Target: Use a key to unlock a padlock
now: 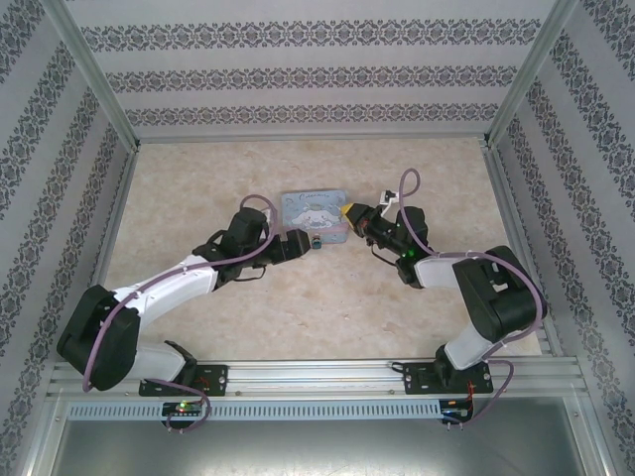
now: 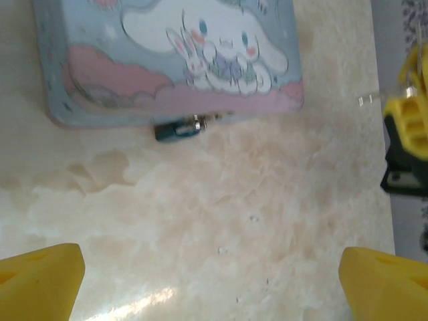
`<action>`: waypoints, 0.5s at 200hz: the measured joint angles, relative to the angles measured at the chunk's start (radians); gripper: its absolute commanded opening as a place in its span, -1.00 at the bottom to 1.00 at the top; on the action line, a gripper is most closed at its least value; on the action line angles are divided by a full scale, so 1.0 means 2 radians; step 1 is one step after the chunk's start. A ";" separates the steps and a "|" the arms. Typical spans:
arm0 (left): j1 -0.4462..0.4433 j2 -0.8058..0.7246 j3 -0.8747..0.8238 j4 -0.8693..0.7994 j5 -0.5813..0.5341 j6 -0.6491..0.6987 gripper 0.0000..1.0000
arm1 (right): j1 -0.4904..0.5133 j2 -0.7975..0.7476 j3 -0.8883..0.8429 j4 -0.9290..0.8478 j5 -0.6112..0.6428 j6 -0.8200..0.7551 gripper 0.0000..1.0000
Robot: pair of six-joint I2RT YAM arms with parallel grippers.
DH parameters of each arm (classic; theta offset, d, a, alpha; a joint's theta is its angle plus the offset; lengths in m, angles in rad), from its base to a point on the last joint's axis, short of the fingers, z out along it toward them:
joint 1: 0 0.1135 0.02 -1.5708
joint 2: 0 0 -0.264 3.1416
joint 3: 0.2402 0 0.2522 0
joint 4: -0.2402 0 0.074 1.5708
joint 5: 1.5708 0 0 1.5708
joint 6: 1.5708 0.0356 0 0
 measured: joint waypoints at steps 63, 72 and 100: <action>-0.032 0.092 -0.010 0.061 0.013 0.070 0.77 | 0.000 0.061 0.042 -0.001 -0.015 0.006 -1.00; -0.032 0.109 -0.009 0.068 0.012 0.075 0.76 | 0.000 0.066 0.045 -0.001 -0.017 0.008 -1.00; -0.032 0.158 0.009 0.081 0.007 0.088 0.73 | 0.000 0.085 0.056 0.004 -0.022 0.016 -1.00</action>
